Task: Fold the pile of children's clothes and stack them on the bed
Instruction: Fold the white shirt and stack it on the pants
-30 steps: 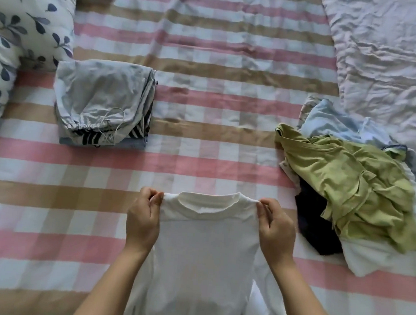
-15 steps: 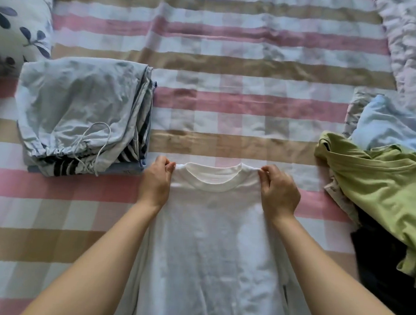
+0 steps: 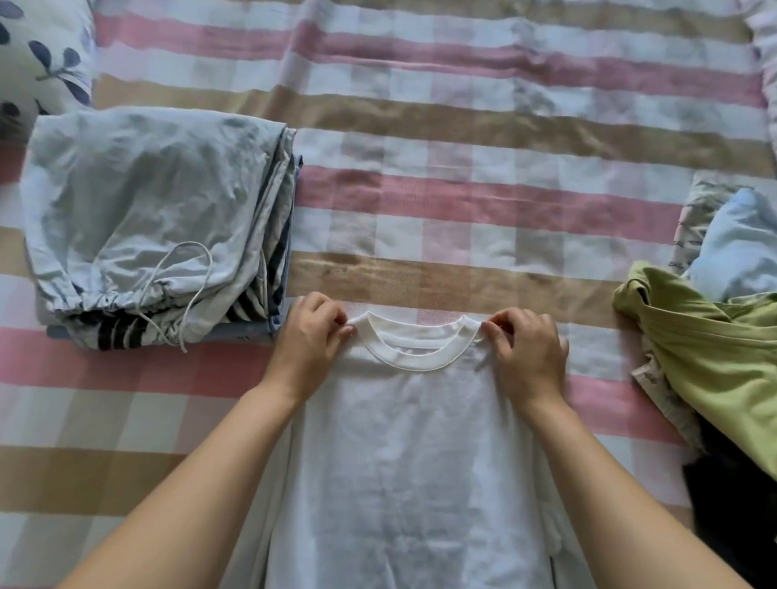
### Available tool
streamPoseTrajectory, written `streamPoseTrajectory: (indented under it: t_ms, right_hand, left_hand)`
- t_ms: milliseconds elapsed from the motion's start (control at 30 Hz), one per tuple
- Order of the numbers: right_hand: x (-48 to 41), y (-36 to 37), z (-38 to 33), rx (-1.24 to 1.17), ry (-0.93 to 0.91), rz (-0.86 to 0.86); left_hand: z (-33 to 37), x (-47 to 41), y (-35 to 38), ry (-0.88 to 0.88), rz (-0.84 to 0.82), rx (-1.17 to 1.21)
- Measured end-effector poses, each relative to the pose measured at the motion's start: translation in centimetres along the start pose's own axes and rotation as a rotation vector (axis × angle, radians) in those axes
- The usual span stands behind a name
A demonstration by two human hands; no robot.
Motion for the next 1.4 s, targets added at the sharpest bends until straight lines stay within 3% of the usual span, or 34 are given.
streamPoseTrajectory:
  t_ms: [300,367,467,567,733,867,967,1033,1133,1267,1400]
  right_hand:
    - [-0.6,0.4,0.2,0.059,0.03,0.042]
    - [0.3,-0.4,0.5,-0.018,0.007,0.067]
    - [3.8,-2.6,2.3,-0.16,-0.025,0.152]
    - [9.3,-3.9,5.4,-0.192,0.019,0.2]
    - [19.7,-2.8,11.9,-0.25,0.242,0.161]
    - [26.6,-1.0,14.9,-0.329,0.42,0.138]
    - [30.0,0.4,16.0,-0.258,0.5,0.119]
    - [31.4,1.1,16.4,-0.208,0.585,0.088]
    - [32.5,1.1,16.9,-0.26,0.692,0.103]
    - [32.4,-2.8,16.9,-0.271,0.563,0.361]
    - [33.1,-6.9,16.7,-0.143,0.388,0.602]
  left_hand:
    - [0.7,-1.2,0.8,-0.178,0.05,-0.14]
    - [2.3,-0.4,0.7,-0.147,0.096,-0.148]
    - [6.8,1.6,1.7,0.04,0.107,-0.086]
    - [11.5,4.0,4.4,0.183,0.011,0.031]
    - [18.1,7.9,10.9,0.32,-0.245,0.088]
    - [20.8,10.3,15.7,0.46,-0.47,-0.115]
    - [21.3,11.5,17.7,0.486,-0.6,-0.346]
    - [21.7,12.0,17.9,0.515,-0.562,-0.387]
    - [22.3,12.3,17.5,0.562,-0.352,-0.267]
    - [23.3,11.9,15.4,0.581,-0.169,-0.056]
    - [23.4,12.8,12.9,0.694,-0.082,-0.007]
Point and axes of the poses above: each hand's wrist, its own x-axis away from the middle knuckle, its own y-axis out of the palm, z = x × y, the point moved 3 cm from there along -x, towards the middle knuckle, and after that the axes turned 13 degrees about -z, right-handed, at the moved point
